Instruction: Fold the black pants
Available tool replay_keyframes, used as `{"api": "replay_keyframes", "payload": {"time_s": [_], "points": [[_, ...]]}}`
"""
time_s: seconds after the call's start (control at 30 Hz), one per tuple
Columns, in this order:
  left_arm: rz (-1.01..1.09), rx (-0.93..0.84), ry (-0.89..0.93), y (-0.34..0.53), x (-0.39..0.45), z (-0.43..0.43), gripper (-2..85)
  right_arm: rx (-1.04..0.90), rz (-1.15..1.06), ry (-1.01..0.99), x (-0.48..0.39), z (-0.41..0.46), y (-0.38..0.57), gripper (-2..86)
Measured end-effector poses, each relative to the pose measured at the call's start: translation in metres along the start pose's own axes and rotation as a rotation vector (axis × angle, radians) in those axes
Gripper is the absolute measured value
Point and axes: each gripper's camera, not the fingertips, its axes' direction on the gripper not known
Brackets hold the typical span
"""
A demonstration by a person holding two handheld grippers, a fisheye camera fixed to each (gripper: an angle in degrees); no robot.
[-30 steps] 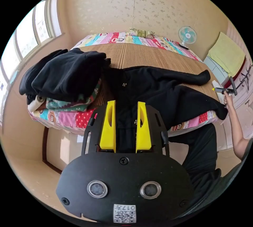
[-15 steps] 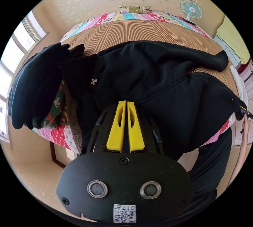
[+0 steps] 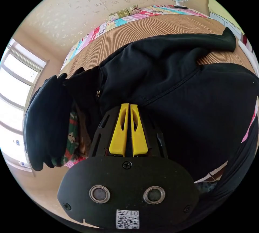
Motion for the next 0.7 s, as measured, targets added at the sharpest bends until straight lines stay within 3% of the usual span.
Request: {"api": "replay_keyframes", "payload": {"time_s": [0.13, 0.27, 0.47, 0.7], "points": [[-0.062, -0.034, 0.182, -0.001, -0.053, 0.000, -0.4, 0.012, -0.003, -0.029, 0.015, -0.008, 0.013, 10.6], [-0.310, 0.097, 0.279, 0.092, -0.119, -0.043, 3.8, 0.111, 0.078, -0.079, 0.038, -0.043, 0.063, 7.7], [-0.649, 0.112, 0.378, 0.244, -0.199, -0.067, 13.2, 0.283, 0.397, -0.435, 0.119, -0.057, 0.173, 8.7], [-0.818, 0.000, 0.726, 0.290, -0.226, 0.007, 15.5, 0.373, 0.702, -0.735, 0.199, -0.011, 0.232, 12.6]]}}
